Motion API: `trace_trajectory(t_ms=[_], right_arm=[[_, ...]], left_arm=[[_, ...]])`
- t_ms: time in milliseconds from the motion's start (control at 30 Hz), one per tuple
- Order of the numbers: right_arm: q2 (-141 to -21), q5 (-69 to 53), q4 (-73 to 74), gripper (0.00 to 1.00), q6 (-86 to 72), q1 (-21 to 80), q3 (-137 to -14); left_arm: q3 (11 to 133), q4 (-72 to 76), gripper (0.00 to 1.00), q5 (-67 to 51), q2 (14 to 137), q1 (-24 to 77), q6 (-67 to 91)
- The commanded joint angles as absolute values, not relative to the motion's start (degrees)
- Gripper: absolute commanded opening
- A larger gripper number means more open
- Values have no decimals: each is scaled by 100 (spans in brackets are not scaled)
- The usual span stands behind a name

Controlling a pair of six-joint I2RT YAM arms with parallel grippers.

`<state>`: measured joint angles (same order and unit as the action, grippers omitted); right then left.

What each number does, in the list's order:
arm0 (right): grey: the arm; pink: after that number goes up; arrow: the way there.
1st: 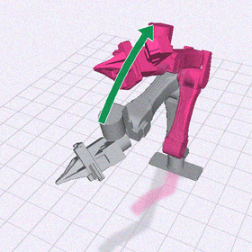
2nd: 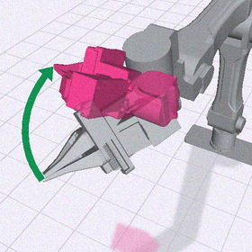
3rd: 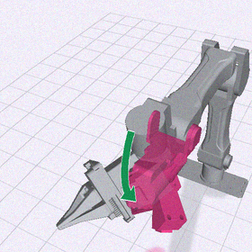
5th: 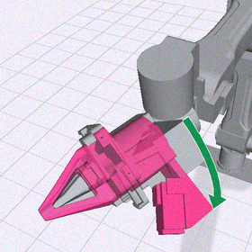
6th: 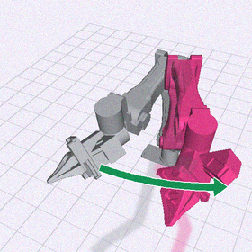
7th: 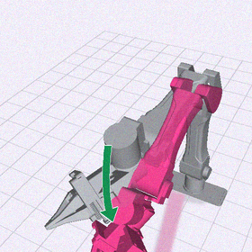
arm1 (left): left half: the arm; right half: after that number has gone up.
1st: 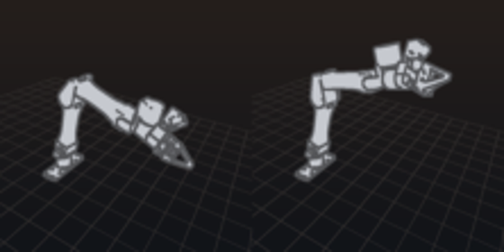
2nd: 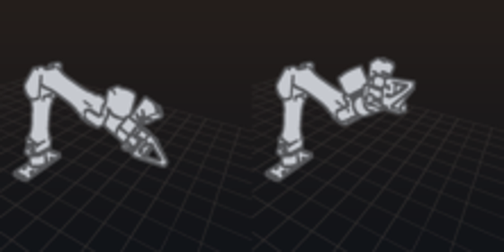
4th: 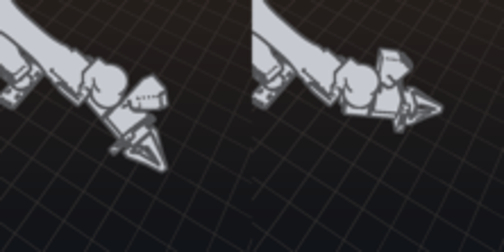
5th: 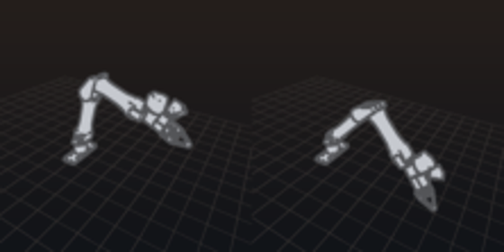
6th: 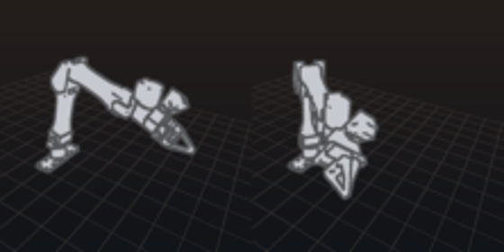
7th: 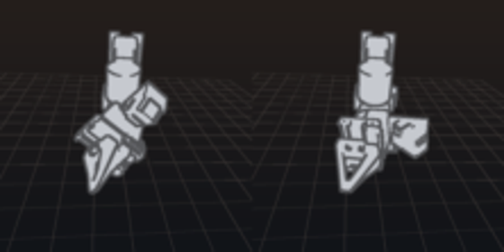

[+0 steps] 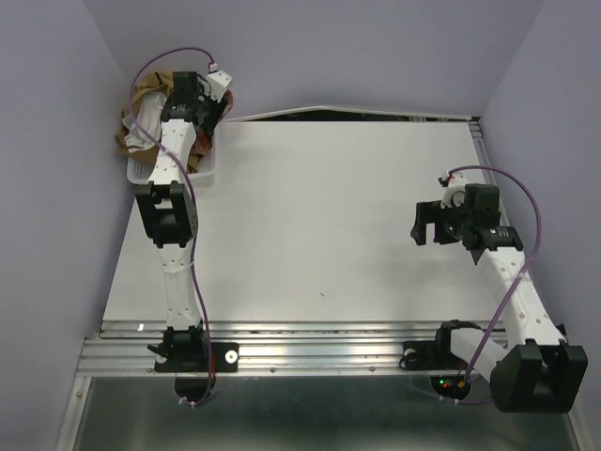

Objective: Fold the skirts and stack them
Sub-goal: Grab the skirt from the pile

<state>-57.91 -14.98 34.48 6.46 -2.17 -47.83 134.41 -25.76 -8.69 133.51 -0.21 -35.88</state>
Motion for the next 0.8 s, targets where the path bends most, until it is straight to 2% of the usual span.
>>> trace_trajectory(t_ms=[0,367,500,600,633,667,767], right_arm=[[-5836,-1512,3366,100,721,-237,-4939],[-5950,-1485,3375,100,721,-290,-4975],[-5976,-1477,3392,100,721,-290,-4975],[-5977,-1468,3375,100,721,-290,-4975],[-5968,-1476,3375,100,712,-290,-4975],[-5976,-1468,3366,100,712,-290,-4966],[-5977,-1494,3375,100,703,-290,-4975]], left_arm=[[13711,-2118,63,-791,13395,-149,-3560],[13816,-1582,65,-62,14009,-141,-3419],[13808,-1573,60,-62,14098,-202,-3261],[13746,-1573,46,-210,13984,-272,-3191],[13703,-1556,29,-298,13931,-281,-3138],[13676,-1469,1,-299,13791,-299,-3103],[13649,-1406,0,-438,13571,-290,-3015]])
